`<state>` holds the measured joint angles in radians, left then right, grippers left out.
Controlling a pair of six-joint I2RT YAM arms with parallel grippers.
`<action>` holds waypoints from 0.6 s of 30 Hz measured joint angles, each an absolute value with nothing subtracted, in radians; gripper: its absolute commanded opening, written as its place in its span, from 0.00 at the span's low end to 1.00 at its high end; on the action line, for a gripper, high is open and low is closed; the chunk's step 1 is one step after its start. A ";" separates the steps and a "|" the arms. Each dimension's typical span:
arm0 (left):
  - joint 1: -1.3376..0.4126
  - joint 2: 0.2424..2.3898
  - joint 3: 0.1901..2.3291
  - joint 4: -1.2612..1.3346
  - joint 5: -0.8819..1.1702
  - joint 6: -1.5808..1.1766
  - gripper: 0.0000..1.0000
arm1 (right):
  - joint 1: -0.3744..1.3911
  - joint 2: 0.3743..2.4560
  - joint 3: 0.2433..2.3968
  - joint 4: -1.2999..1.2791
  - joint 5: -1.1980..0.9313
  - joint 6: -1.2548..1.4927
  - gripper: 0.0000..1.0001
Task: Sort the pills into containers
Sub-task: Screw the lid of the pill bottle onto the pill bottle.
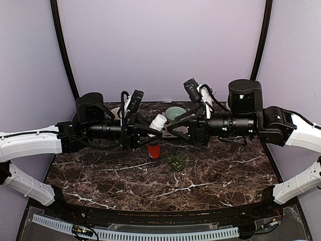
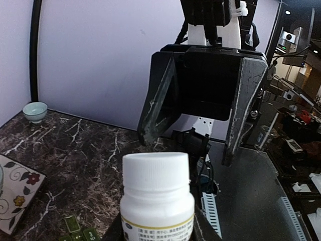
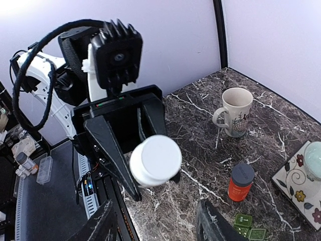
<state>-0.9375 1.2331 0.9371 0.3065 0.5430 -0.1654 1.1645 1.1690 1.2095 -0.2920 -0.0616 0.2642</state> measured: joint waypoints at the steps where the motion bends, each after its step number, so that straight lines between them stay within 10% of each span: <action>1: -0.933 1.252 0.948 0.302 0.587 -0.177 0.00 | 1.164 1.171 1.209 -0.292 -0.072 0.260 0.55; 18: -0.921 1.317 0.979 0.281 0.848 -0.245 0.00 | 1.130 1.185 1.209 -0.247 -0.187 0.264 0.54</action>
<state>-0.9215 1.3167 0.9794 0.2810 0.8478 -0.2447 1.1297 1.1851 1.2095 -0.2474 -0.1875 0.2642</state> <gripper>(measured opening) 0.325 0.541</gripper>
